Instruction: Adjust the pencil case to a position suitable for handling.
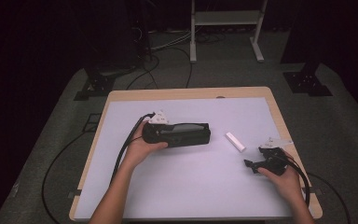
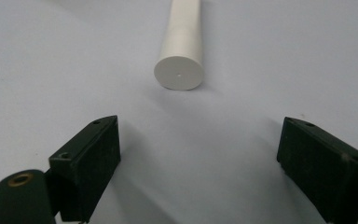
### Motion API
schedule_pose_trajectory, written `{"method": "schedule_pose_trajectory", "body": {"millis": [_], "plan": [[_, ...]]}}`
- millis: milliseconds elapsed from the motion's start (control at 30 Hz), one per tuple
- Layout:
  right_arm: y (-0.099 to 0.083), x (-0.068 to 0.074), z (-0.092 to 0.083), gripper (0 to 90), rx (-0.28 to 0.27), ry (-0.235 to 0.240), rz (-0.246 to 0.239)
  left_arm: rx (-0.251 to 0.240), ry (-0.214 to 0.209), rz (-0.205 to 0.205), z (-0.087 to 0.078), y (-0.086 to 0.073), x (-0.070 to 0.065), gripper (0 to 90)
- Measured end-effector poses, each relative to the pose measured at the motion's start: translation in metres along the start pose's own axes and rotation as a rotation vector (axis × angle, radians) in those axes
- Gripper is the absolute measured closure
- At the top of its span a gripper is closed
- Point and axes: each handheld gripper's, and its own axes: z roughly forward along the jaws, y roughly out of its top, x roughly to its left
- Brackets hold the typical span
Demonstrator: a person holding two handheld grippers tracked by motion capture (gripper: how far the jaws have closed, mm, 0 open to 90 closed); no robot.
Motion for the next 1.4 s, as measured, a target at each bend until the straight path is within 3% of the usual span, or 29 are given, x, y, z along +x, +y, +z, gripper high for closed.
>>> {"method": "schedule_pose_trajectory", "body": {"millis": [333,800,1200,1400], "plan": [[0.0,0.0,0.0,12.2,0.0,0.0,0.0,0.032,-0.003,0.011,0.016,0.001,0.0,41.1],[0.0,0.0,0.0,12.3,0.0,0.0,0.0,0.072,-0.005,0.033,0.023,-0.001,-0.001,46.4],[0.0,0.0,0.0,12.3,0.0,0.0,0.0,0.07,-0.037,0.036,0.018,-0.001,0.0,81.6],[0.0,0.0,0.0,12.3,0.001,-0.001,-0.003,0.073,-0.055,0.028,0.016,-0.001,0.0,87.9]]}}
